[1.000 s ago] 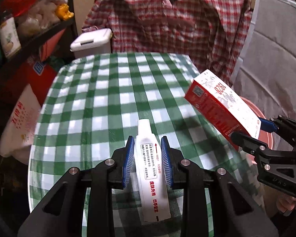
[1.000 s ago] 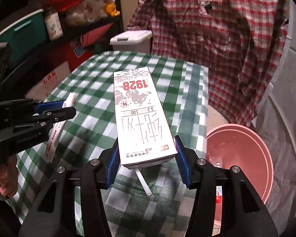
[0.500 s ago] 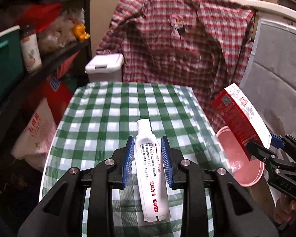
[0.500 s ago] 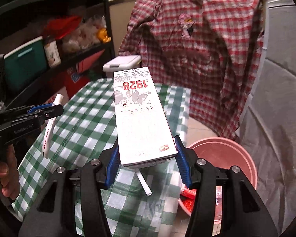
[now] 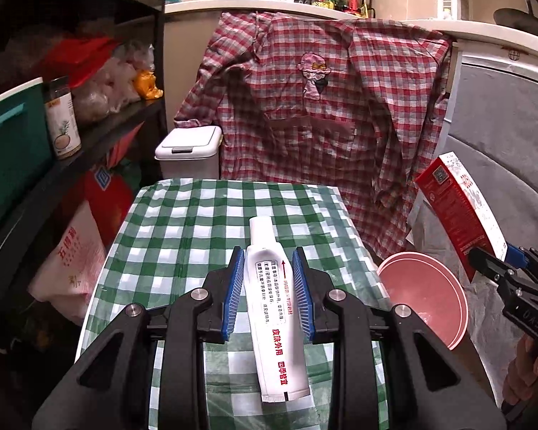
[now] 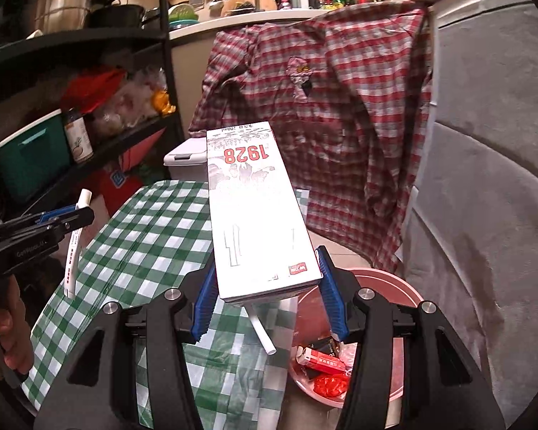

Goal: Collect trash
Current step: 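Carry the tube and carton over the pink bucket with both tools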

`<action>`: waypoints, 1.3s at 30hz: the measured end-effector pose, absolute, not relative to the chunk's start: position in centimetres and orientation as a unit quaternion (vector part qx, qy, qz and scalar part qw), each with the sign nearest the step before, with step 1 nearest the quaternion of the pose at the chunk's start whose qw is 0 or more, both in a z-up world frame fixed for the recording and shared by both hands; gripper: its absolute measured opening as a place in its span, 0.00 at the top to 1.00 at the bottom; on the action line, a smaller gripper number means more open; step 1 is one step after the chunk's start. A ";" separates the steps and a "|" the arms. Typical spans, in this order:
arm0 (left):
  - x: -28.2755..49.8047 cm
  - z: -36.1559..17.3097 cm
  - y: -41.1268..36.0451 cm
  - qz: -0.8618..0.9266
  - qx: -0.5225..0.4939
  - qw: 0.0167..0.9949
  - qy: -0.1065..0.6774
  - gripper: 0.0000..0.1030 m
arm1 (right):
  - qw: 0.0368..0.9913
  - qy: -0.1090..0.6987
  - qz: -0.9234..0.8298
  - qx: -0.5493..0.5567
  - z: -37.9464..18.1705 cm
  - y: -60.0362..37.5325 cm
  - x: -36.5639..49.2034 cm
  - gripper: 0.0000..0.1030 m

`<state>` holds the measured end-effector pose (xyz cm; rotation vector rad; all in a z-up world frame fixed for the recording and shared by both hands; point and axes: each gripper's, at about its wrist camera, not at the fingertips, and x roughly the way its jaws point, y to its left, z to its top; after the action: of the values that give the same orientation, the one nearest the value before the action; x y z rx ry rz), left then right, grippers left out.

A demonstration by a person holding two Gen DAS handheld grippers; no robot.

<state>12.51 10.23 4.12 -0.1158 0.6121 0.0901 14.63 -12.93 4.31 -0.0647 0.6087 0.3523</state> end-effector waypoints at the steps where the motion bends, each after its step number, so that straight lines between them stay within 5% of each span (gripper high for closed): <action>1: 12.6 4.2 9.9 0.043 -0.055 0.951 0.300 0.73 | 0.939 0.297 0.170 -0.030 4.4 -13.3 14.7 0.50; 39: 19.6 1.9 -4.4 -0.104 -0.051 0.939 0.323 0.73 | 0.928 0.368 0.056 -0.015 3.0 -23.4 18.6 0.50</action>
<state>19.63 -4.45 1.87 -0.1040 0.6595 -0.2117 18.56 -23.41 3.00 -0.0316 0.7537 0.1145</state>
